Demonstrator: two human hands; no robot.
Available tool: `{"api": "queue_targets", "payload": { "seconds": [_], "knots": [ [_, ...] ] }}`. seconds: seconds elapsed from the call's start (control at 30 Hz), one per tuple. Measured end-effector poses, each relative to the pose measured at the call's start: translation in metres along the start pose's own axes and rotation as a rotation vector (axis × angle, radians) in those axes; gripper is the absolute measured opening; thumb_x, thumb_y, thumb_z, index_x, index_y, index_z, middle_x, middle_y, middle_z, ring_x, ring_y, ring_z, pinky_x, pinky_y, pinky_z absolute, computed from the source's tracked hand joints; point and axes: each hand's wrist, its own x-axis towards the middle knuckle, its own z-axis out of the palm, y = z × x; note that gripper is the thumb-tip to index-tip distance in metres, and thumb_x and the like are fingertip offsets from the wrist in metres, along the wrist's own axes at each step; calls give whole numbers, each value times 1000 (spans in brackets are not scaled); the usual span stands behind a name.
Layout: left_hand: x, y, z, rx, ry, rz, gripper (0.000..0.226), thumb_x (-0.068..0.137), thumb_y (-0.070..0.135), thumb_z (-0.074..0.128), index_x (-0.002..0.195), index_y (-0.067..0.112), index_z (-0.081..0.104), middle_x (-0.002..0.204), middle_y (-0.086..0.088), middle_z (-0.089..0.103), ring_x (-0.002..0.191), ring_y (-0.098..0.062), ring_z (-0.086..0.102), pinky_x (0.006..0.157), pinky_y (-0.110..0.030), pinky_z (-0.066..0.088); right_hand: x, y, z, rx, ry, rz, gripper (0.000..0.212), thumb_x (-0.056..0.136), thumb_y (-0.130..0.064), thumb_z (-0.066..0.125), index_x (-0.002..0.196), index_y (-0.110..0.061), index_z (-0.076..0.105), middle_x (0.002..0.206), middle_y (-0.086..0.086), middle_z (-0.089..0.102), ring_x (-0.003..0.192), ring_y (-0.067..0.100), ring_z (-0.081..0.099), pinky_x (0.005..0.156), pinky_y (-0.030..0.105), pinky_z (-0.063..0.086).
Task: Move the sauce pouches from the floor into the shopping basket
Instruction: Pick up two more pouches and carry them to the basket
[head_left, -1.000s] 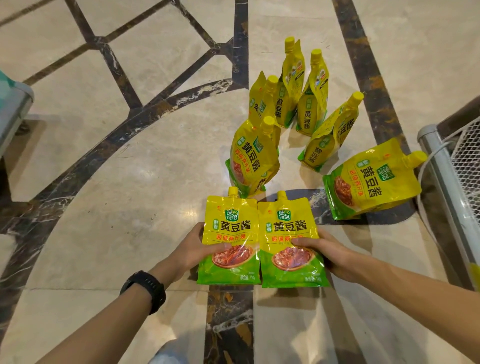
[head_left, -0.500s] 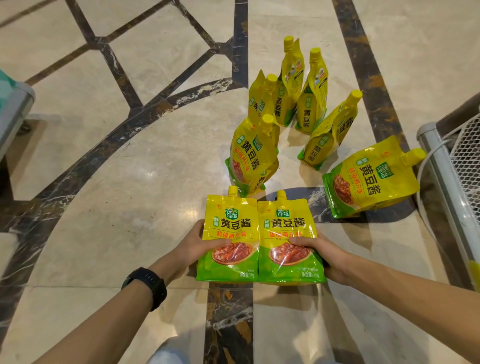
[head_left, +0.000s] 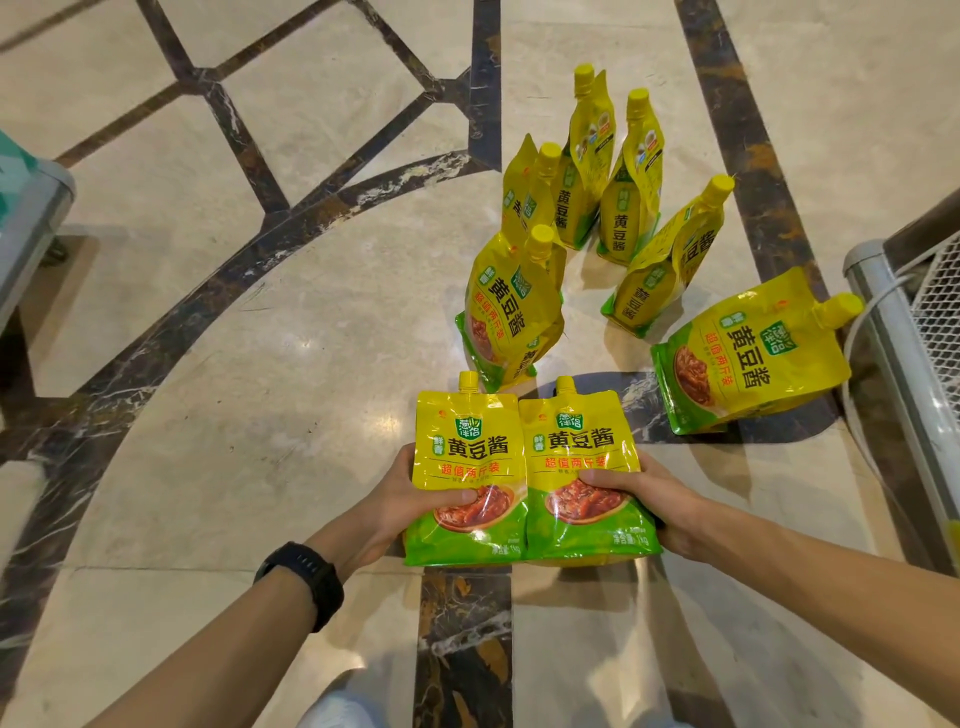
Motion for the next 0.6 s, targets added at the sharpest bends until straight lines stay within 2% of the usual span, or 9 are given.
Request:
{"api": "queue_targets", "payload": {
  "seconds": [0.1,0.23,0.3,0.47,0.6],
  "knots": [
    [-1,-4,2,-19,5,5,109,50,30,100,141,23,41,126,-2,68,109,-19,70,87,-38,60,-3,-4,3,-3,14,-8,65,64,-12,83,125,-14,60,108,13,75,95,34,73,77,44,61],
    [-11,-4,7,-57,38,20,90,63,17,92,138,23,44,122,-1,70,101,-15,73,73,-29,60,-8,-6,5,1,18,-12,62,68,-7,81,125,-13,59,106,13,75,90,32,74,67,39,61],
    [-19,-1,8,-68,56,29,83,66,14,91,135,22,45,120,-1,71,98,-14,74,71,-27,60,-15,-10,7,9,11,-15,56,73,-3,79,125,-13,58,106,13,75,87,30,75,64,37,61],
    [-56,18,6,-91,48,40,95,56,28,98,136,24,48,123,-2,71,108,-21,71,94,-46,57,-56,-26,13,48,-19,-22,58,73,-3,76,127,-13,57,108,12,75,88,28,75,64,36,61],
    [-111,58,7,-85,37,32,98,51,35,97,137,25,50,123,-2,71,110,-24,70,99,-51,54,-117,-51,21,68,-29,-32,63,68,-9,77,127,-15,57,110,10,74,93,29,74,70,38,62]
  ]
}}
